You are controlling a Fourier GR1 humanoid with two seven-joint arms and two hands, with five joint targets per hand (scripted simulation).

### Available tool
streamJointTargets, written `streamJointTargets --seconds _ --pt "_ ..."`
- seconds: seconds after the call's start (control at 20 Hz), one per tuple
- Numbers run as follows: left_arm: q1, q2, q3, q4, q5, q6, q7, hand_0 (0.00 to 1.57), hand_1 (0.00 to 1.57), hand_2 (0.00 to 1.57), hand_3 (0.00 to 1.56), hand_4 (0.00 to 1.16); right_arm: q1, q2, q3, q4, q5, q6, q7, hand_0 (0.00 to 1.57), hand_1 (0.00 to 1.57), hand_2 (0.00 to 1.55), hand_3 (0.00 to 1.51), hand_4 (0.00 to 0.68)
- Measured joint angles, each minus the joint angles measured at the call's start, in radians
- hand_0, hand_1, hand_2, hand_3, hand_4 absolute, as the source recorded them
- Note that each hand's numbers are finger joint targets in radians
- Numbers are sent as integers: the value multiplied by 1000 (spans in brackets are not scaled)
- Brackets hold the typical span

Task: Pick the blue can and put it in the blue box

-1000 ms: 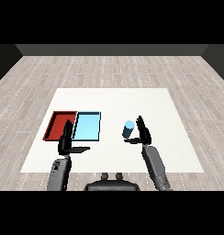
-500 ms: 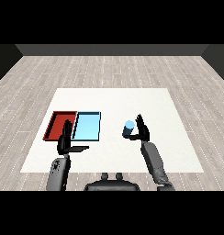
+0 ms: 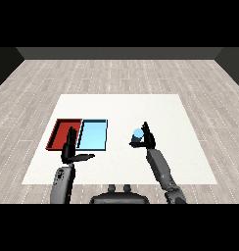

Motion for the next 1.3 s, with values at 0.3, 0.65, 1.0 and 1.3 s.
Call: streamJointTargets --seconds 0.3,0.65,1.0,1.3 --pt "26 3 -3 -31 3 -3 5 0 0 0 0 0 -38 -4 -21 74 -18 26 -25 0 0 0 0 0" --pt "10 4 0 -31 5 0 18 0 0 0 0 0 -78 -1 7 115 -64 10 -35 0 0 0 0 0" --pt "35 7 5 -15 11 -14 -17 0 0 0 0 0 -112 -1 3 157 -61 -5 -35 0 0 0 0 0" --pt "16 -3 -6 -16 15 -4 -6 0 0 0 0 0 -138 -2 8 223 -75 -79 -63 1463 1463 1446 1423 469"
